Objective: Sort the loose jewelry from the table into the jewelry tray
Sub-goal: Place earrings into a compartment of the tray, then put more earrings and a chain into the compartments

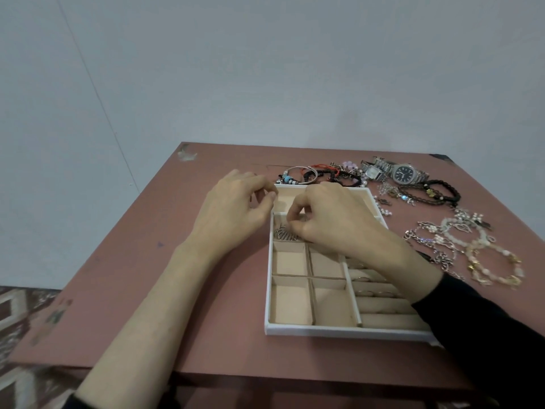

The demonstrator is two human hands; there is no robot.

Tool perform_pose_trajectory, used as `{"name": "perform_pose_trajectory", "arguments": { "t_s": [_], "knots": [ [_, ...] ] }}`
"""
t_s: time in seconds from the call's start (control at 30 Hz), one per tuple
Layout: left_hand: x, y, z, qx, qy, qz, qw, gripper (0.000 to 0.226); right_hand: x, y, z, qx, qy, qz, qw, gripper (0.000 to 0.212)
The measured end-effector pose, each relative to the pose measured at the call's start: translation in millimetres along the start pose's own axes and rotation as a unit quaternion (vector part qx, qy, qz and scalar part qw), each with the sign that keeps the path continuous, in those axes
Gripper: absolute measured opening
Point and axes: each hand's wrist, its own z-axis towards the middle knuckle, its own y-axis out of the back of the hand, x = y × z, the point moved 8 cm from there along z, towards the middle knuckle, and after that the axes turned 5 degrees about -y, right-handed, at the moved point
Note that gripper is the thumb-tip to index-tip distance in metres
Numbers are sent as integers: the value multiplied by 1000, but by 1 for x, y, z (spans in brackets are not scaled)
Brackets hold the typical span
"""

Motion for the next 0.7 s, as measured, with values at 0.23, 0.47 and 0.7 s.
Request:
{"name": "perform_pose_trajectory", "arguments": {
  "t_s": [0.23,0.47,0.7],
  "knots": [
    [-6,2,-3,-9,1,-4,1000,13,-37,37,-7,1,-48,99,994,8],
    [-29,-9,-1,48,-31,-40,998,17,-114,74,-38,-16,-105,149,983,5],
    [-108,-32,21,144,-106,-73,981,14,-176,71,-66,-88,-168,175,966,5]
  ]
}}
